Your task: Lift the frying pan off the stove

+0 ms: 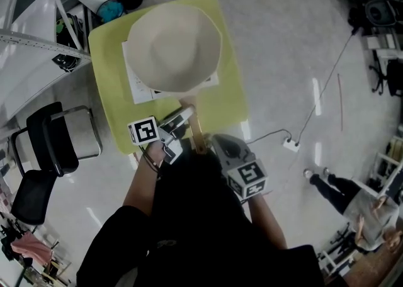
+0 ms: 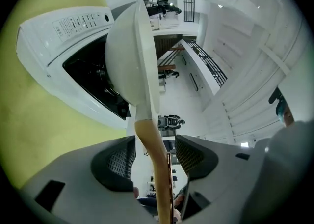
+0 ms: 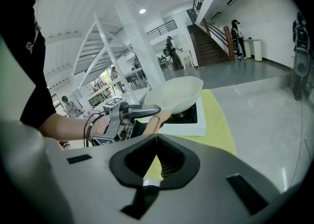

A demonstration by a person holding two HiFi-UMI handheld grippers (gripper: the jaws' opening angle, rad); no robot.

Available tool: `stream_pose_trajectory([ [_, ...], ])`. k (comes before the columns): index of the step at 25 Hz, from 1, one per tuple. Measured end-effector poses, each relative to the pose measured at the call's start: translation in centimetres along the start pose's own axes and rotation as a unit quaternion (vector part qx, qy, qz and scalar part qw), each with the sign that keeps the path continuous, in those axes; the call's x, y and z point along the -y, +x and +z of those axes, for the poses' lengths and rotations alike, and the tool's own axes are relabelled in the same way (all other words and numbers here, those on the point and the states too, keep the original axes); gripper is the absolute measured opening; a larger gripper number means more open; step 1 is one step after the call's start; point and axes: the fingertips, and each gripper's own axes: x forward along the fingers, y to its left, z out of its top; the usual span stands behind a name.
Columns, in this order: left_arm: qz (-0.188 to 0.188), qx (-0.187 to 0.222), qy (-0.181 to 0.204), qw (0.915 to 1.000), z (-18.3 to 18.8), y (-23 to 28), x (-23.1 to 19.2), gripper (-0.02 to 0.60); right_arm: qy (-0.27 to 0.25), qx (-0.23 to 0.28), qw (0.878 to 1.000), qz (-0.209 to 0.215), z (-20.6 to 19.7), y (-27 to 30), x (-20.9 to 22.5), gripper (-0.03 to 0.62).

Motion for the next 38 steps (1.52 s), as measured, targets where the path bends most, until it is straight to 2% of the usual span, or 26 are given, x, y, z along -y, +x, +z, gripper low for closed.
stream_pose_trajectory([
  [4,-0.007,-0.008,-0.002,0.9999,0.1,1.3,-0.1,0.276,0.004,0.003,1.0,-0.012,0.0,-0.1,0.8,0.015],
  [7,-0.004,-0.011,-0.027,0.9996,-0.3,2.0,-0.3,0.276,0.007,0.005,1.0,-0.017,-0.1,-0.1,1.1,0.015],
  [10,-0.01,-0.016,-0.018,0.9997,0.0,2.7,-0.3,0.276,0.017,0.007,1.0,-0.015,0.1,0.0,1.0,0.015],
  [14,-0.019,-0.018,-0.035,0.999,0.1,3.6,-0.5,0.276,0.005,0.0,1.0,-0.015,0.0,0.5,1.3,0.015],
  [20,-0.034,0.0,-0.046,0.9984,0.7,4.2,-0.3,0.257,0.005,0.001,1.0,-0.009,0.4,1.0,1.3,0.015],
  [22,-0.027,0.001,-0.061,0.9978,0.7,4.0,-0.7,0.229,0.011,0.004,1.0,0.013,0.6,1.3,0.8,0.015],
  [25,-0.015,-0.018,-0.068,0.9974,0.7,3.8,-1.1,0.219,0.046,-0.022,0.995,0.087,-0.4,1.8,-0.1,0.025],
  [26,-0.011,-0.028,-0.065,0.9974,0.7,3.9,-1.2,0.219,0.065,-0.038,0.991,0.111,-0.9,1.9,-0.1,0.095],
  [27,-0.008,-0.036,-0.061,0.9974,0.6,3.9,-1.2,0.219,0.08,-0.052,0.987,0.126,-1.4,2.0,-0.1,0.203],
  [28,-0.007,-0.04,-0.059,0.9974,0.6,4.0,-1.2,0.219,0.089,-0.062,0.985,0.134,-1.6,2.3,0.0,0.218],
  [31,-0.014,-0.029,-0.068,0.9972,0.7,4.1,-0.9,0.213,0.115,-0.075,0.979,0.151,-1.8,3.6,-0.3,0.218],
  [34,-0.018,-0.023,-0.073,0.9969,0.7,4.1,-0.8,0.21,0.162,-0.082,0.965,0.187,-2.6,5.5,-1.0,0.229],
  [38,-0.014,-0.042,-0.061,0.9972,0.6,4.0,-1.0,0.213,0.244,-0.063,0.937,0.241,-2.7,7.2,-1.6,0.239],
])
